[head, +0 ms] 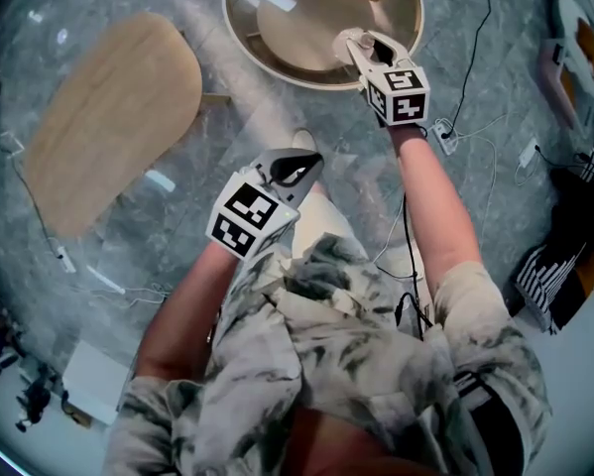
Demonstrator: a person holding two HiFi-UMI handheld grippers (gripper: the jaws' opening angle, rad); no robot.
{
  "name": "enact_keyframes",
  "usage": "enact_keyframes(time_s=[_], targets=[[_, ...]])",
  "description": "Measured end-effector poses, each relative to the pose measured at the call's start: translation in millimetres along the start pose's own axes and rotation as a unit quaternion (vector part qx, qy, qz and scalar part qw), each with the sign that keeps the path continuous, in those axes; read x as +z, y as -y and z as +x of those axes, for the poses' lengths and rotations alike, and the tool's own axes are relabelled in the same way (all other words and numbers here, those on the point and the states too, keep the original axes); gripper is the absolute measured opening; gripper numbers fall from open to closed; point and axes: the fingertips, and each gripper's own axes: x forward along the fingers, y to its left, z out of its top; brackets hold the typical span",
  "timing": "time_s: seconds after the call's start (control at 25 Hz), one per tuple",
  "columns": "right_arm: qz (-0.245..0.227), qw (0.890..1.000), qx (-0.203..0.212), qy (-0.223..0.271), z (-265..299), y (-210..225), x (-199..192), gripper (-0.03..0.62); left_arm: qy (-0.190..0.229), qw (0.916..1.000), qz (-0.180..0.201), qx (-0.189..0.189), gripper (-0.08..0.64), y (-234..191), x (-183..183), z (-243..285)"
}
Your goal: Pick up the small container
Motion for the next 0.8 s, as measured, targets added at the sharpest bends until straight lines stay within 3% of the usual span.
enact_keyframes(time_s=[0.8], targets=[[-0.013,0.999,0.029,0.013,-128,-75,65,0.156,0.009,0.9994,0.027,-0.02,0.021,65,-16,-66]])
